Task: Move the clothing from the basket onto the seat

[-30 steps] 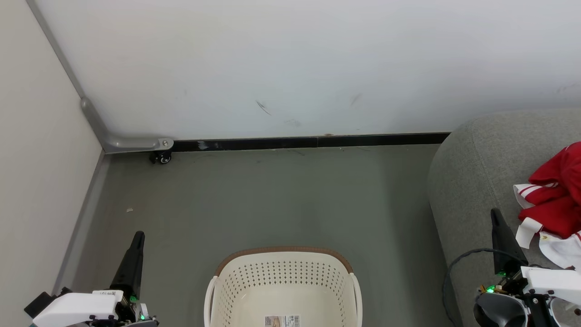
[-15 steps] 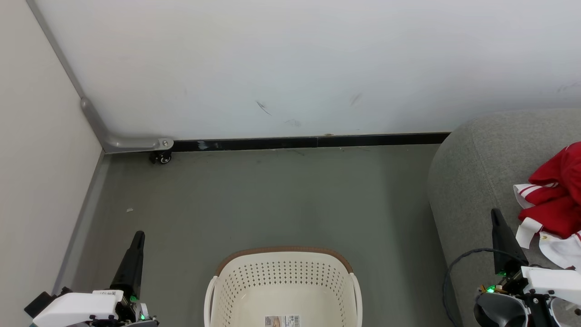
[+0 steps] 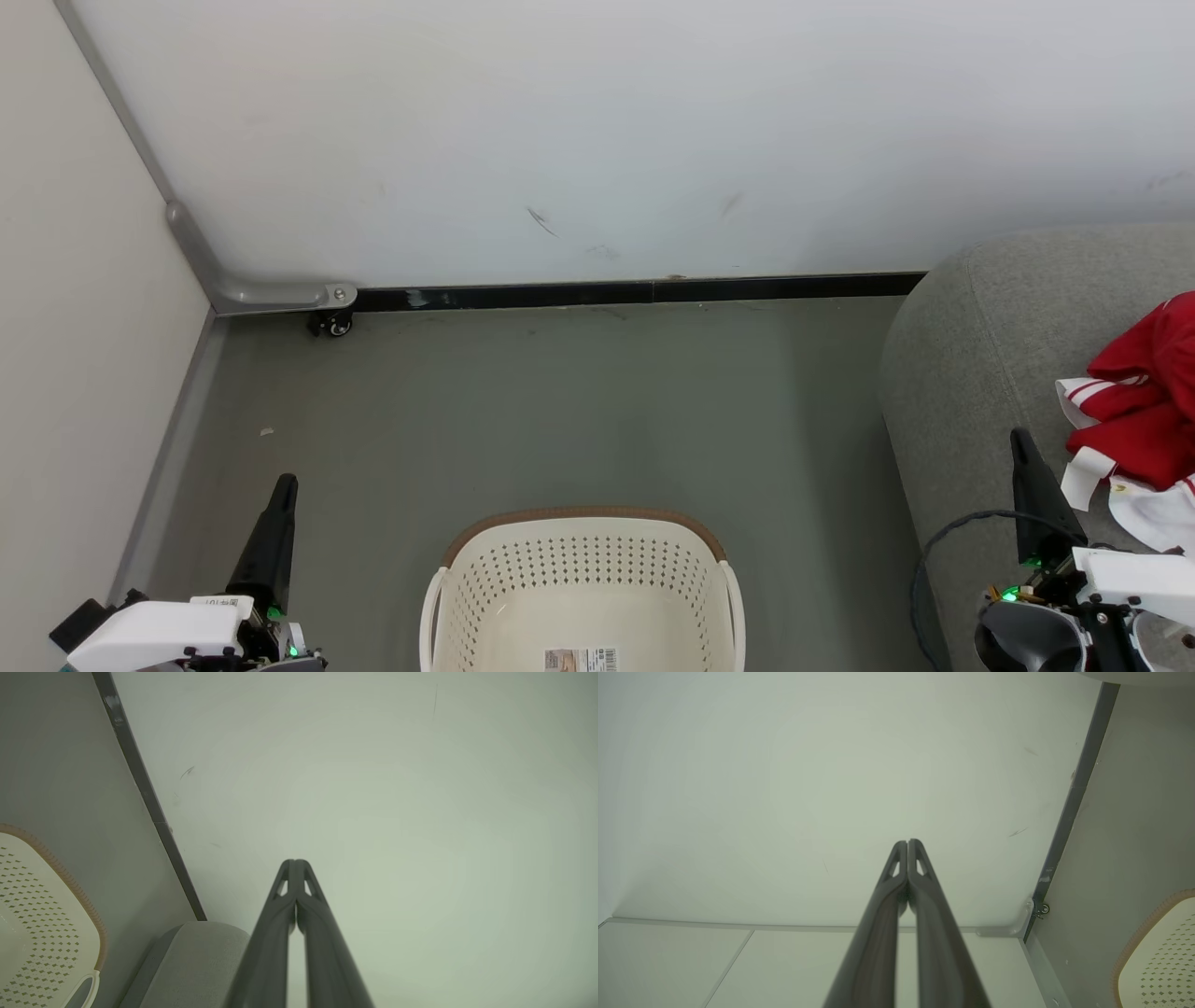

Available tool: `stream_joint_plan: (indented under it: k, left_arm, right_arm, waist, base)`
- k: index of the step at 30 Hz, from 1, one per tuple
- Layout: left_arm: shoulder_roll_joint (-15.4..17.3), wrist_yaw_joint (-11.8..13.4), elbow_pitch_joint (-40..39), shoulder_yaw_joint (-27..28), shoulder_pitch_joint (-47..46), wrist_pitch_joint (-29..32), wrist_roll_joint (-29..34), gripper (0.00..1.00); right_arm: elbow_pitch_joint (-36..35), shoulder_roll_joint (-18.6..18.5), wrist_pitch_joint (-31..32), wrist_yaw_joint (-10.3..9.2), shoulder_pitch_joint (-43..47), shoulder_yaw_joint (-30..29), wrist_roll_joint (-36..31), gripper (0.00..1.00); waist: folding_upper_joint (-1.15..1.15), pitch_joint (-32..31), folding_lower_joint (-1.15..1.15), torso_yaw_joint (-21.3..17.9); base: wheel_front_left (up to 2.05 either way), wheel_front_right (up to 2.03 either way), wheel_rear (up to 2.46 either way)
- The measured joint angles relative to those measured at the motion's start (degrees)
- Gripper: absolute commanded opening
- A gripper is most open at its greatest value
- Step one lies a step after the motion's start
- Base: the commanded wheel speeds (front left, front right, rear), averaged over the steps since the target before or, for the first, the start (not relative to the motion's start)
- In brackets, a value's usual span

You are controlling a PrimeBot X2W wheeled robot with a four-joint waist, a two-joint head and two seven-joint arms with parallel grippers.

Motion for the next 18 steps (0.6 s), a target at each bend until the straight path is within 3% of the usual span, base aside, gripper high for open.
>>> stream_joint_plan:
  k: [18]
  left_arm:
    - [-0.01, 0.00, -0.04, -0.01, 0.00, -0.01, 0.00, 0.00]
  right_arm:
    - [0.00, 0.02, 0.25, 0.00, 0.00, -0.09, -0.01, 0.00]
  waist:
    - [0.00, 0.00, 0.00, 0.00]
  base:
    - [0.00, 0.00, 0.00]
